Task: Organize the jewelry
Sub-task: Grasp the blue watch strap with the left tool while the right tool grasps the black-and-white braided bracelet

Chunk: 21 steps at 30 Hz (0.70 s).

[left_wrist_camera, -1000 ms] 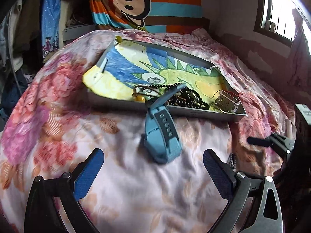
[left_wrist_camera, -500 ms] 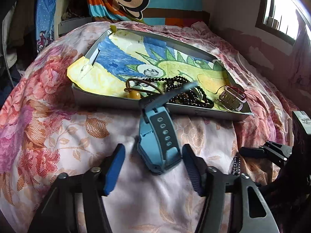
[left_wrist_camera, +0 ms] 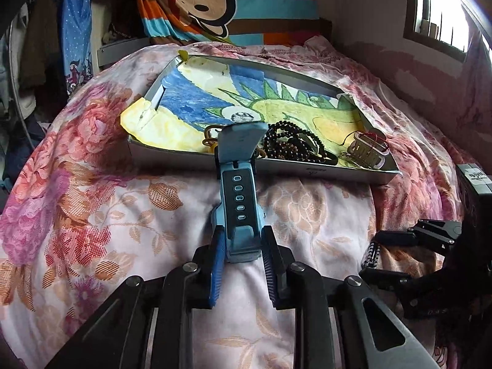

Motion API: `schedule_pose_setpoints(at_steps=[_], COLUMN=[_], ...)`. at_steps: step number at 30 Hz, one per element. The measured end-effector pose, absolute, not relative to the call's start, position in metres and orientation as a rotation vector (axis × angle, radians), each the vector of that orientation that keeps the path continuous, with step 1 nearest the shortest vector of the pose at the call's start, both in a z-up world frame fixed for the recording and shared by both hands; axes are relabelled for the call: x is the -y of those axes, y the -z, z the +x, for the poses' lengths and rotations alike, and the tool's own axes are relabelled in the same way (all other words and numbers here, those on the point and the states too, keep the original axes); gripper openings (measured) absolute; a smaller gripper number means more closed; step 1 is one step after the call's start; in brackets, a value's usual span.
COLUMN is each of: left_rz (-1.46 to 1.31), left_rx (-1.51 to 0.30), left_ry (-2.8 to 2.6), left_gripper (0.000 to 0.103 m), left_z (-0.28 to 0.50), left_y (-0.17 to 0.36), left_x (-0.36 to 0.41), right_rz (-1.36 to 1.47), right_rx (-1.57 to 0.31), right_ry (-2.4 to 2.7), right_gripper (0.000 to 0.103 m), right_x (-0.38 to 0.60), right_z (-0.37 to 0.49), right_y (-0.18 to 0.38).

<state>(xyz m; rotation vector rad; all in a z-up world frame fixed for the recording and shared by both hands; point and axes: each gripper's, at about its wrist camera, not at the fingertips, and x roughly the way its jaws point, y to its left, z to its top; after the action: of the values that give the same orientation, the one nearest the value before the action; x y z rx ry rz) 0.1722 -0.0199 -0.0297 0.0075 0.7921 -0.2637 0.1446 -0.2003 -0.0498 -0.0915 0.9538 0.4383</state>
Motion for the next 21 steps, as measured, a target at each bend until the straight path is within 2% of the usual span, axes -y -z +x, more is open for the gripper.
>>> schedule_pose_setpoints(at_steps=[21], left_rz=[0.079], left_rx=[-0.646], left_ry=[0.3], left_gripper=[0.021], left_z=[0.147], left_y=[0.001], left_x=[0.037], right_rz=[-0.016], right_rx=[-0.78], right_ry=[-0.403], right_gripper=[0.053], right_x=[0.213], right_z=[0.131], right_y=[0.026])
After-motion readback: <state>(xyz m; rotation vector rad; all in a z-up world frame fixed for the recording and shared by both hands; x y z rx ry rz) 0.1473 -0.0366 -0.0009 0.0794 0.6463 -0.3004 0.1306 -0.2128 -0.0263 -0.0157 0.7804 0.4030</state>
